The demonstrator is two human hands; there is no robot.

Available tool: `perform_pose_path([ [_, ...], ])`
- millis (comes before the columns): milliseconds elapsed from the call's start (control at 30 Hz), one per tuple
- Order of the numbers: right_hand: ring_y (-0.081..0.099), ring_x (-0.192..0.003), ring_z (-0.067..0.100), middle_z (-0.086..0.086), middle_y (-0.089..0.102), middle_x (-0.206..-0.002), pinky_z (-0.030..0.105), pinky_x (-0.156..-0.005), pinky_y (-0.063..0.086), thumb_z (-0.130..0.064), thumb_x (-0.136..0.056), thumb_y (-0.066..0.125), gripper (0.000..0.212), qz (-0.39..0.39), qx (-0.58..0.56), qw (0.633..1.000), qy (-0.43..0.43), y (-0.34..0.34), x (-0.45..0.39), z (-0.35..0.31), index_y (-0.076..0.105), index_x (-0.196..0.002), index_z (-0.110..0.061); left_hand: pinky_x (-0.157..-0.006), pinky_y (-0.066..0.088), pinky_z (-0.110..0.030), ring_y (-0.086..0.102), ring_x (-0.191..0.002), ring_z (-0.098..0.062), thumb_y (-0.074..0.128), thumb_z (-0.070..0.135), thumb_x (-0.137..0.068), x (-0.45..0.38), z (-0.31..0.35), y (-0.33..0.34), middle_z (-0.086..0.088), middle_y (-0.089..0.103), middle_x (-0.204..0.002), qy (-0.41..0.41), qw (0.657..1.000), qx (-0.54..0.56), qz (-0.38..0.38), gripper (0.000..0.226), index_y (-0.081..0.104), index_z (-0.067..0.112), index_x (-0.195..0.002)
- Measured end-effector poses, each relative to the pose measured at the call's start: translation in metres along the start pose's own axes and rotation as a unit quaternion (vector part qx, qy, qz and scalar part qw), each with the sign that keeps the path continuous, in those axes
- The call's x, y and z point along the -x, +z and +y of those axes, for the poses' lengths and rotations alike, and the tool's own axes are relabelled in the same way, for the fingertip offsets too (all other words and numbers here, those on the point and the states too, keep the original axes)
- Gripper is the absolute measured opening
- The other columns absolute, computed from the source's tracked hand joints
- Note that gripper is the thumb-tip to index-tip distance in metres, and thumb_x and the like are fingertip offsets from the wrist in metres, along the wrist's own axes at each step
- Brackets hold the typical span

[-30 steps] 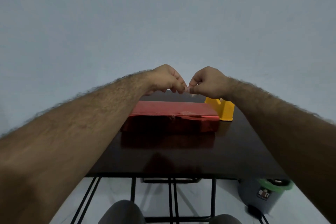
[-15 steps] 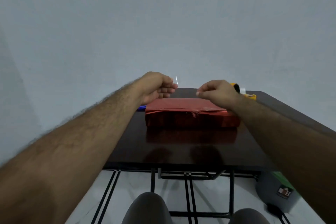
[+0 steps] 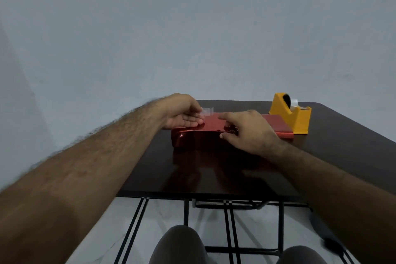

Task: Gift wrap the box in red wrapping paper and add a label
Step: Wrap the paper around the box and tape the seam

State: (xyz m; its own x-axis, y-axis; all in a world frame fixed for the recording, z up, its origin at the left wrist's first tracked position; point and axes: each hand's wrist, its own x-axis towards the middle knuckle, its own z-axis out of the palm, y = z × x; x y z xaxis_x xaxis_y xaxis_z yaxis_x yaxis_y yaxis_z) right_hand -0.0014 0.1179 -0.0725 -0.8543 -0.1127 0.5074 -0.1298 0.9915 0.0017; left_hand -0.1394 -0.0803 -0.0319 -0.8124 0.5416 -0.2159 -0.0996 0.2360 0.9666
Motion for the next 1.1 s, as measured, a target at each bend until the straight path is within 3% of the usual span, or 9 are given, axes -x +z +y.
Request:
perform_pose_path([
  [133,0.069,-0.104,0.017,-0.011,0.076,-0.107,0.037,-0.102,0.046,-0.047,-0.090,0.073,0.072,0.011,0.017,1.000,-0.021,0.004,0.000,0.001,0.040,-0.153,-0.034,-0.101,0.061,-0.037,0.075,-0.097,-0.027,0.063,0.003,-0.097,0.000,0.004,0.004,-0.015,0.070,-0.100,-0.013,1.000,-0.019,0.004,0.004,0.066,0.002,-0.099],
  [267,0.066,-0.116,0.015,-0.013,0.072,-0.121,0.039,-0.103,0.041,-0.048,-0.095,0.068,0.073,-0.005,0.031,0.999,-0.039,0.005,-0.001,0.004,0.034,-0.159,-0.039,-0.110,0.056,-0.038,0.071,-0.086,-0.021,0.064,-0.001,-0.096,-0.002,0.005,0.008,-0.014,0.069,-0.092,-0.029,0.999,-0.039,0.015,0.007,0.068,0.001,-0.092],
  [400,0.063,-0.121,0.014,-0.014,0.069,-0.128,0.039,-0.104,0.039,-0.049,-0.098,0.063,0.071,-0.025,0.049,0.997,-0.048,0.006,-0.004,0.005,0.030,-0.160,-0.043,-0.097,0.060,-0.031,0.069,-0.080,-0.018,0.064,-0.005,-0.095,-0.003,0.007,0.009,-0.011,0.070,-0.080,-0.043,0.998,-0.049,0.015,0.011,0.070,0.000,-0.087],
  [500,0.061,-0.125,0.014,-0.013,0.067,-0.135,0.039,-0.106,0.038,-0.049,-0.100,0.059,0.071,-0.037,0.077,0.994,-0.067,0.004,-0.007,0.006,0.024,-0.162,-0.046,-0.083,0.062,-0.027,0.069,-0.080,-0.017,0.066,-0.004,-0.094,-0.003,0.009,0.010,-0.011,0.070,-0.085,-0.049,0.997,-0.063,0.014,0.007,0.071,0.000,-0.091],
  [600,0.062,-0.121,0.015,-0.011,0.069,-0.129,0.039,-0.106,0.038,-0.049,-0.100,0.058,0.074,-0.046,0.090,0.992,-0.075,0.000,-0.011,0.005,0.019,-0.163,-0.047,-0.083,0.063,-0.027,0.070,-0.083,-0.017,0.067,-0.004,-0.093,-0.002,0.011,0.011,-0.011,0.070,-0.089,-0.056,0.996,-0.068,0.022,0.006,0.071,0.000,-0.092],
  [800,0.065,-0.115,0.015,-0.010,0.071,-0.121,0.039,-0.106,0.039,-0.051,-0.098,0.058,0.071,-0.057,0.089,0.992,-0.069,0.002,-0.015,0.007,0.022,-0.160,-0.046,-0.082,0.065,-0.027,0.070,-0.083,-0.017,0.066,-0.006,-0.094,-0.001,0.016,0.014,-0.013,0.070,-0.094,-0.063,0.992,-0.098,0.041,0.008,0.071,-0.001,-0.098],
  [967,0.059,-0.124,0.018,-0.009,0.065,-0.129,0.042,-0.109,0.036,-0.051,-0.103,0.050,0.060,-0.084,0.111,0.988,-0.074,0.002,-0.013,0.007,0.029,-0.159,-0.048,-0.076,0.066,-0.026,0.072,-0.083,-0.016,0.069,-0.005,-0.093,-0.002,0.018,0.015,-0.013,0.071,-0.098,-0.071,0.990,-0.110,0.048,0.012,0.071,-0.002,-0.105],
  [1100,0.052,-0.123,0.020,-0.006,0.053,-0.122,0.043,-0.110,0.034,-0.051,-0.107,0.043,0.051,-0.128,0.120,0.982,-0.065,0.000,-0.014,0.006,0.035,-0.157,-0.052,-0.089,0.065,-0.029,0.072,-0.094,-0.019,0.069,-0.003,-0.094,-0.001,0.021,0.017,-0.015,0.075,-0.110,-0.076,0.986,-0.136,0.054,0.012,0.074,-0.003,-0.105],
])
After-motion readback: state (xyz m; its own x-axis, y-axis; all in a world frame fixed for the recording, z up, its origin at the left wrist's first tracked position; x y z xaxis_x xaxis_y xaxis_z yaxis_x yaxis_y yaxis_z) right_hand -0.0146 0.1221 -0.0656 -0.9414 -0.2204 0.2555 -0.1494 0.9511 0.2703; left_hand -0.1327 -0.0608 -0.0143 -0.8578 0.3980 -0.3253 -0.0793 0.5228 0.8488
